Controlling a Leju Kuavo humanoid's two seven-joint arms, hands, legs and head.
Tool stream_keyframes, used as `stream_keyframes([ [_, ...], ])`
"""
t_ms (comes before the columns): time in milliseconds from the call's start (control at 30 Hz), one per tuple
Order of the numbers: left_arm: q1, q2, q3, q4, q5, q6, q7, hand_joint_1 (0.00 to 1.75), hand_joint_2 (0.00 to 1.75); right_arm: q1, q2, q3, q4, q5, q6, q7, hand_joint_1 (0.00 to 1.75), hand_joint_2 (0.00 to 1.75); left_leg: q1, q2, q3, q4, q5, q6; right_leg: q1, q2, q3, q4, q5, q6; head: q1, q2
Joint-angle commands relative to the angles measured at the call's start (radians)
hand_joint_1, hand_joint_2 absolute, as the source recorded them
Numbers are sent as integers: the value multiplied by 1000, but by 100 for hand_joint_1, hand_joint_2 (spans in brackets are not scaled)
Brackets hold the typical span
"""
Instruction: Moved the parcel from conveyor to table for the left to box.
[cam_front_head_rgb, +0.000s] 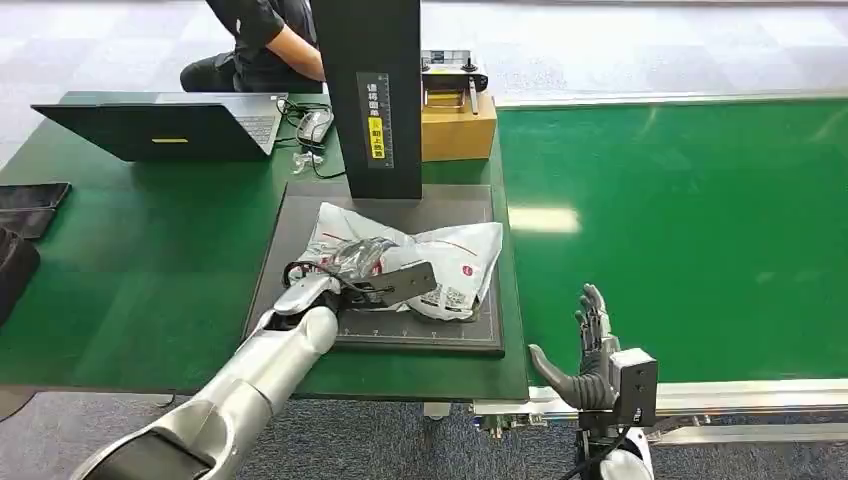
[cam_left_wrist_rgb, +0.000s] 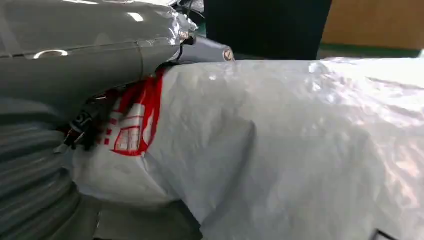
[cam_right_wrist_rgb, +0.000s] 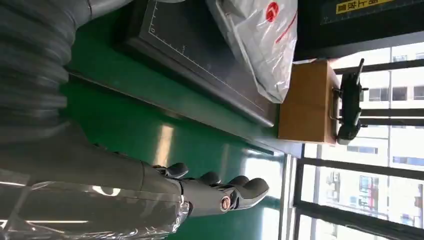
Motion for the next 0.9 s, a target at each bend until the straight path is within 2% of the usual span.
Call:
stream_keyframes([
  [33, 86, 39, 101, -62, 107, 117, -167, 175, 175, -15, 5, 10, 37, -13, -2, 5, 0, 175, 0, 3, 2, -2, 0, -2, 0, 3, 1, -2, 1, 1, 0, 0],
  [267, 139, 72, 161, -79, 169, 260, -248, 175, 175, 0, 16, -14, -3, -20, -11, 7, 0, 175, 1, 4, 2, -3, 0, -3, 0, 5, 1, -2, 1, 2, 0, 0],
  [400, 173, 106, 201, -85, 170, 352, -232, 175, 175, 15, 23, -27, -24, -18, -9, 12, 0, 175, 1, 3, 1, -3, 0, -4, 0, 4, 0, -2, 1, 2, 0, 0],
  [433, 184, 120, 218, -87, 154, 415, -193, 175, 175, 19, 22, -29, -27, -19, -8, 11, 0, 175, 0, 3, 0, -2, 0, -2, 0, 3, -1, -1, 0, 1, 0, 0],
  [500, 195, 150, 263, -89, 164, 427, -219, 175, 175, 26, 23, -36, -35, -20, -8, 11, 0, 175, 1, 3, 1, -2, 0, -3, 0, 4, 0, -1, 0, 1, 0, 0],
  [533, 203, 166, 289, -99, 150, 508, -182, 175, 175, 29, 23, -39, -40, -20, -10, 11, 0, 175, 1, 3, 1, -3, 0, -3, 0, 4, 0, -2, 0, 1, 0, 0],
  [600, 218, 197, 349, -126, 161, 507, -196, 175, 175, 37, 26, -45, -52, -19, -14, 12, 0, 175, 1, 6, 2, -3, -1, -4, 0, 7, 0, -2, 1, 1, 0, 0],
  [667, 239, 217, 409, -159, 147, 569, -175, 175, 175, 43, 25, -46, -56, -16, -17, 14, 0, 175, 1, 4, 0, -2, -1, -3, 1, 5, -1, -1, 0, 0, 0, 0],
  [733, 266, 223, 475, -206, 137, 570, -181, 175, 175, 49, 25, -49, -58, -16, -18, 14, 0, 175, 2, 8, 2, -4, -1, -5, 1, 9, 0, -2, 1, 1, 0, 0],
  [900, 337, 246, 612, -307, 95, 605, -171, 175, 175, 67, 29, -59, -72, -17, -22, 9, 0, 175, 2, 7, 1, -3, -1, -4, 1, 8, -1, -1, 0, 0, 0, 0],
])
